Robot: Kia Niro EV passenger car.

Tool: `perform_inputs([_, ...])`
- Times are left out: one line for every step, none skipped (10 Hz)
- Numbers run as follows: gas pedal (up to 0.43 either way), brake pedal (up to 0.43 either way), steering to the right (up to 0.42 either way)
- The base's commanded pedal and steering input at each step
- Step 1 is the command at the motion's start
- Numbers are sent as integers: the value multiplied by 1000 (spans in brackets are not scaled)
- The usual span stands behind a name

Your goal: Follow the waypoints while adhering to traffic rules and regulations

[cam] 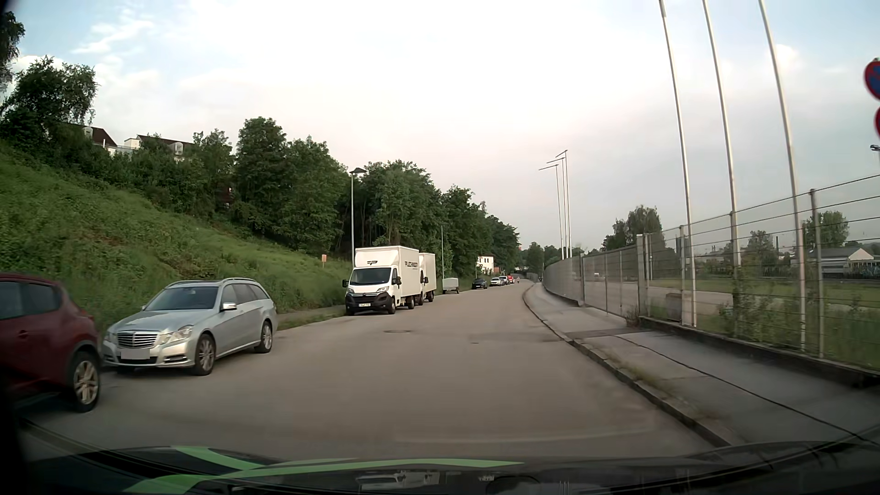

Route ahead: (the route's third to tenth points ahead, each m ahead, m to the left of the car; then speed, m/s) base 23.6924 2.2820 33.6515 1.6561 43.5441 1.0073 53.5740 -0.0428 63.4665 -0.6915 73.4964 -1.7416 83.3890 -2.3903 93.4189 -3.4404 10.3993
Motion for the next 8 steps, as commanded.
perform_inputs([39, 0, 12])
perform_inputs([39, 0, 12])
perform_inputs([39, 0, 12])
perform_inputs([39, 0, 12])
perform_inputs([39, 0, 12])
perform_inputs([39, 0, 11])
perform_inputs([39, 0, 10])
perform_inputs([39, 0, 9])
